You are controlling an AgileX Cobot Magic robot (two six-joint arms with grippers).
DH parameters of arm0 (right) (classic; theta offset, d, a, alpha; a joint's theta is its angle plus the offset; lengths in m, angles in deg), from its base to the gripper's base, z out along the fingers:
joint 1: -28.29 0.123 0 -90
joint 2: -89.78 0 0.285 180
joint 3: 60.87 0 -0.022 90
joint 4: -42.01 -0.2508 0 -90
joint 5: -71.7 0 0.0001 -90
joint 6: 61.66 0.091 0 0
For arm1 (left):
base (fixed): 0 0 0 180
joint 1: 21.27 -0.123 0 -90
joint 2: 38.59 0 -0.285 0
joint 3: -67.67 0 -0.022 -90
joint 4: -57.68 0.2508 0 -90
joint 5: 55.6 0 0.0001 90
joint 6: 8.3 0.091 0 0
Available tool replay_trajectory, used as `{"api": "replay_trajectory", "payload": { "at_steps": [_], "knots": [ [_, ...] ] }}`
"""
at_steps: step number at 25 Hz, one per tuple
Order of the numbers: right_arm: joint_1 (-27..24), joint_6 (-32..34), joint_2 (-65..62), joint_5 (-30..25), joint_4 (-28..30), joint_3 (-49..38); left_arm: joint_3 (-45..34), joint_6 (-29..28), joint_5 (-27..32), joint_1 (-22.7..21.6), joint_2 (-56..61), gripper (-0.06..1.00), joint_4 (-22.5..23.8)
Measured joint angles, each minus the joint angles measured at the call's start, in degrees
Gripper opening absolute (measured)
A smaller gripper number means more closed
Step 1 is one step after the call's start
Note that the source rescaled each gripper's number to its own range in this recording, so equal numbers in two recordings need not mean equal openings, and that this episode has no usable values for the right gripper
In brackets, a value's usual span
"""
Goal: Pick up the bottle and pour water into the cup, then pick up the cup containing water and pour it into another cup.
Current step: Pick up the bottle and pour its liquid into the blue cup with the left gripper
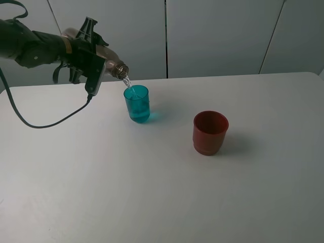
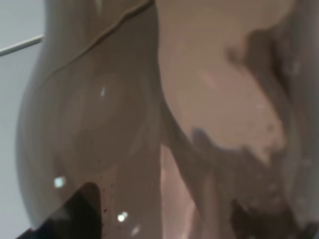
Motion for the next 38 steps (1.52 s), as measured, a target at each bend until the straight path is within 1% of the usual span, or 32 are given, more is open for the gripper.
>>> {"api": "replay_trajectory", "payload": {
  "at_steps": [4,10,18,24,31,35,38],
  "knots": [
    [0.0,0.0,0.0,0.0,0.0,0.0,0.0,0.2,-0.4,0.0,0.0,0.06,-0.8],
    [0.0,0.4,0.0,0.0,0.0,0.0,0.0,2.9,-0.8,0.0,0.0,0.06,-1.0],
    [0.0,0.0,0.0,0.0,0.0,0.0,0.0,3.2,-0.9,0.0,0.0,0.06,-1.0],
    [0.0,0.0,0.0,0.0,0.0,0.0,0.0,5.7,-1.4,0.0,0.0,0.06,-1.0],
    [0.0,0.0,0.0,0.0,0.0,0.0,0.0,6.1,-3.9,0.0,0.0,0.06,-1.2],
    [0.0,0.0,0.0,0.0,0.0,0.0,0.0,6.4,-4.3,0.0,0.0,0.06,-1.2],
    [0.0,0.0,0.0,0.0,0.0,0.0,0.0,8.5,-4.3,0.0,0.0,0.06,-1.2]
  ]
}}
